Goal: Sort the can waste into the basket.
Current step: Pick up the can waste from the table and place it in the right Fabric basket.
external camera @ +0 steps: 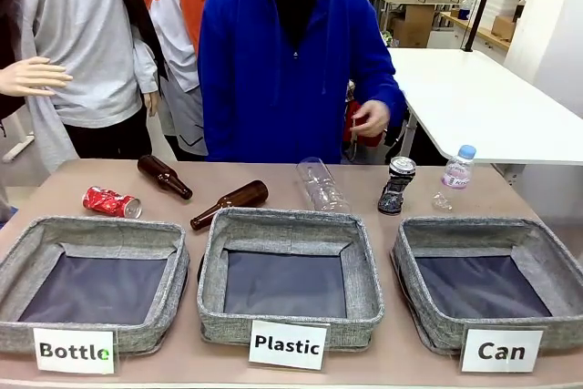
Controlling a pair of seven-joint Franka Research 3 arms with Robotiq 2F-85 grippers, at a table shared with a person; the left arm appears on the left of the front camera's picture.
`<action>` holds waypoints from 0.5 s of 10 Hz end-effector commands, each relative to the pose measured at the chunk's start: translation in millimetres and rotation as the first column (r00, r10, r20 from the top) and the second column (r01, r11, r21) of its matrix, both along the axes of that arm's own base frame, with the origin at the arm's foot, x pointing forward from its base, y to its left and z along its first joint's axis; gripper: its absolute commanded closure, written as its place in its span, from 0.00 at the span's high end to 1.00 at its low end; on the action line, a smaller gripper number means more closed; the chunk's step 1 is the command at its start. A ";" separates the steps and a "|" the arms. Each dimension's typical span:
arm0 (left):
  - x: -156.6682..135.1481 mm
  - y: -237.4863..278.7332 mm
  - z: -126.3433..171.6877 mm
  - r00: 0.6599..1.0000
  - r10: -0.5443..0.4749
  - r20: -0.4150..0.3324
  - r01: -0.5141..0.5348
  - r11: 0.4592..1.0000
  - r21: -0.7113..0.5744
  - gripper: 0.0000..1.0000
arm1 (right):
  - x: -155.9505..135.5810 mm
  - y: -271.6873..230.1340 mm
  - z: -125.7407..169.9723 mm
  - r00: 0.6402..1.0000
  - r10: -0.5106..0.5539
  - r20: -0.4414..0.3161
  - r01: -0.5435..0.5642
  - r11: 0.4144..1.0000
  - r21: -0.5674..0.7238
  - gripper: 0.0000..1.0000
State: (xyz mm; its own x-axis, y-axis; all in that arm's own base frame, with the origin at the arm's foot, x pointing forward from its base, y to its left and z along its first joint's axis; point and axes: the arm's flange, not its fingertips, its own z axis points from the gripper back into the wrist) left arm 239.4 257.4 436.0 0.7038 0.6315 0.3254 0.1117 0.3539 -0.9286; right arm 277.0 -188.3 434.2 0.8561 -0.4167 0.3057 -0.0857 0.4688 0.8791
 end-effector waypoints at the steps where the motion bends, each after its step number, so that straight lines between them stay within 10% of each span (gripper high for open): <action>1: 2.6 1.5 0.3 0.999 -0.001 0.034 0.001 1.000 0.001 1.00 | 44.0 104.9 20.3 0.980 0.168 0.111 -0.125 0.941 -0.315 1.00; 3: 2.6 1.5 0.3 0.999 -0.001 0.034 0.001 1.000 0.001 1.00 | 88.8 164.6 19.3 0.978 0.180 0.109 -0.129 0.920 -0.369 1.00; 5: 2.6 1.5 0.3 0.999 -0.001 0.034 0.001 1.000 0.001 1.00 | 69.5 119.4 18.3 0.969 0.234 0.081 -0.202 0.935 -0.291 1.00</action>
